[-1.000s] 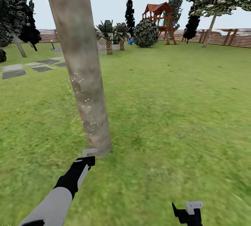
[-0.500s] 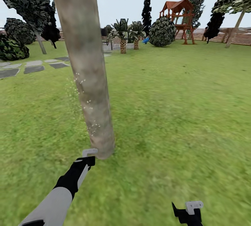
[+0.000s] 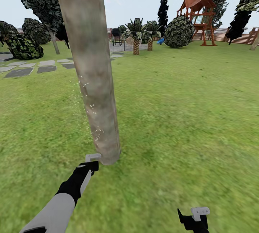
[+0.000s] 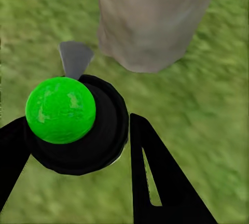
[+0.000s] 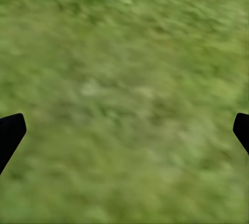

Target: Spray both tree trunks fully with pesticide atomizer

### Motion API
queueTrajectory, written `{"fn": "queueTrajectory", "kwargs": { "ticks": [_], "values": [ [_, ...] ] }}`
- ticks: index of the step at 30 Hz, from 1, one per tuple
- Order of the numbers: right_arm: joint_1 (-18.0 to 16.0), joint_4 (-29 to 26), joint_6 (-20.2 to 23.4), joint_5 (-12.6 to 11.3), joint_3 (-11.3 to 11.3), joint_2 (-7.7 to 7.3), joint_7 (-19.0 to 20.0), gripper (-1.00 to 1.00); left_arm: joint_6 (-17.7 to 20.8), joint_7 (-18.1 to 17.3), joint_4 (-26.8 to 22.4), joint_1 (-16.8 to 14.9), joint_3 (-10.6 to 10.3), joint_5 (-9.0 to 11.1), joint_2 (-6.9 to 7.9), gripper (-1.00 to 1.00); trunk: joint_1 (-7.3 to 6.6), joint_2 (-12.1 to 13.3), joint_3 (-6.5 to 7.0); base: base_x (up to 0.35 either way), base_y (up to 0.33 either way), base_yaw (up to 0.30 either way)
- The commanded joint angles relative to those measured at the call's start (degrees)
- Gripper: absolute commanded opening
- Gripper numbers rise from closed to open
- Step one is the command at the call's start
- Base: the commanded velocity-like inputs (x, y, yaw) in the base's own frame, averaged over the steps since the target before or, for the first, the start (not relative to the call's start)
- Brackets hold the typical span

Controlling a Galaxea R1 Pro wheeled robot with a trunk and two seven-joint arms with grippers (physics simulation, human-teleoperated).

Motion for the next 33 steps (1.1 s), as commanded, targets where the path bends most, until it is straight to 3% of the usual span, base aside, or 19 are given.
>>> {"fn": "queueTrajectory", "kwargs": {
  "ticks": [1, 6, 19, 23, 25, 28, 30, 33],
  "values": [
    [0.00, 0.00, 0.00, 0.03, 0.00, 0.00, 0.00, 1.00, -0.02, 0.18, 0.35, 0.06, -0.02, -0.06, 0.00, -1.00, 0.00, 0.00, 0.00, 0.001, -0.022, 0.001],
    [0.00, 0.08, 0.00, 0.06, 0.01, 0.00, 0.00, 1.00, -0.12, 0.62, 3.48, 0.08, -0.11, -0.11, -0.03, -1.00, 0.00, 0.00, 0.00, 0.000, -0.192, 0.000],
    [0.00, 0.08, 0.00, 0.06, 0.01, 0.00, 0.00, 1.00, -0.21, 0.56, 2.37, -0.11, -0.28, -0.19, -1.04, -1.00, 0.00, 0.00, -0.04, 0.000, -0.197, 0.032],
    [0.00, 0.09, 0.00, 0.06, 0.01, 0.00, 0.00, 1.00, -0.13, 0.63, -1.70, -0.13, -0.30, -0.21, -1.70, -1.00, 0.00, 0.00, -0.13, 0.000, -0.004, 0.244],
    [0.00, 0.09, 0.00, 0.06, 0.01, 0.00, 0.00, 1.00, 0.38, 0.44, -6.79, -0.12, -0.30, -0.41, -1.29, -1.00, 0.00, 0.00, -0.14, 0.000, 0.000, 0.063],
    [0.00, 0.09, 0.00, 0.06, 0.01, 0.00, 0.00, 1.00, 0.72, 0.39, -9.78, -0.12, -0.10, -0.64, -0.84, -1.00, 0.00, 0.00, -0.14, 0.000, 0.000, 0.007],
    [0.00, 0.09, 0.00, 0.06, 0.01, 0.00, 0.00, 1.00, 0.79, 0.32, -10.20, -0.16, -0.76, -0.72, -1.13, -1.00, 0.00, 0.00, -0.14, 0.000, 0.000, 0.001],
    [0.00, 0.09, 0.00, 0.06, 0.01, 0.00, 0.00, 1.00, 1.01, 0.38, -10.64, -0.58, -6.10, -0.65, -1.68, -1.00, 0.00, 0.00, -0.14, 0.000, 0.000, 0.000]
  ]
}}
